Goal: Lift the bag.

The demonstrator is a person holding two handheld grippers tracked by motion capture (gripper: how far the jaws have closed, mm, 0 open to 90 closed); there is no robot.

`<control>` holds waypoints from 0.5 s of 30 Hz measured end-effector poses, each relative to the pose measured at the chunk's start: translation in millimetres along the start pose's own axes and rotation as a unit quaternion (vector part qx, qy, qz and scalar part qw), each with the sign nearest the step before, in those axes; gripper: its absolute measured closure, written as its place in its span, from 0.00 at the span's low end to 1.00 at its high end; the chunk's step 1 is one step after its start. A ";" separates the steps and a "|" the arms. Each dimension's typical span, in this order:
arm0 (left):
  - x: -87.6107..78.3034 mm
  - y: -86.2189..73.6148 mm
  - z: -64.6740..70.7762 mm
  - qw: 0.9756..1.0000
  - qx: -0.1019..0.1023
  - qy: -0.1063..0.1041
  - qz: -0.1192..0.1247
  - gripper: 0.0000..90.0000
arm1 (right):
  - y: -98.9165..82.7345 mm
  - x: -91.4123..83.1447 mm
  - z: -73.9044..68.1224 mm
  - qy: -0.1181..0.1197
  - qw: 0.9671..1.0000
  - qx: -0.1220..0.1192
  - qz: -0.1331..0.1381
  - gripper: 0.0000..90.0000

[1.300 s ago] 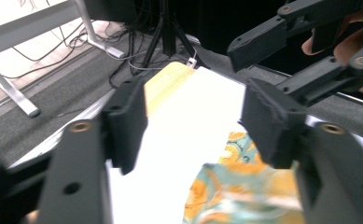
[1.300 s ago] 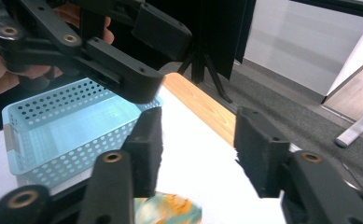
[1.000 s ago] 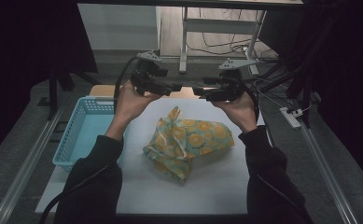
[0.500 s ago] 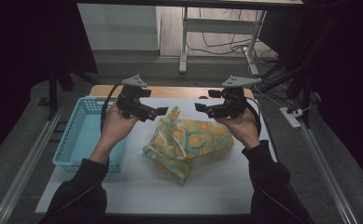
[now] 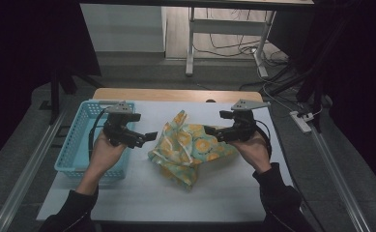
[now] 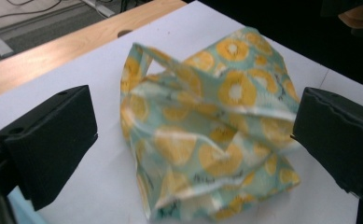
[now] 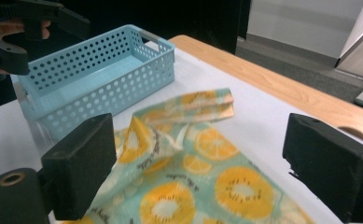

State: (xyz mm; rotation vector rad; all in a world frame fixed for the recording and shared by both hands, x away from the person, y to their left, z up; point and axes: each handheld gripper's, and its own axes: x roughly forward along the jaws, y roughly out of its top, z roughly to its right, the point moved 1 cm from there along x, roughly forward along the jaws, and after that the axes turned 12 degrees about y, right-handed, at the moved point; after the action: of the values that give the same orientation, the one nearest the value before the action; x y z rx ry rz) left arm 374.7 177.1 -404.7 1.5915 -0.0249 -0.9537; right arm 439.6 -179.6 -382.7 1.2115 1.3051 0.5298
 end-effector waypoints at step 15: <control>-21.0 -56.1 9.3 1.000 -0.008 0.013 -0.010 0.00 | -45.7 -11.5 -18.6 0.005 1.000 0.001 -0.021 0.08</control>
State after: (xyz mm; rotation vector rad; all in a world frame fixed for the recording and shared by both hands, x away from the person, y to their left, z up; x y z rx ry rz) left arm 328.6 195.9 -439.3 1.5920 0.0157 -0.9468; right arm 405.3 -198.6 -414.7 1.1808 1.3377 0.5050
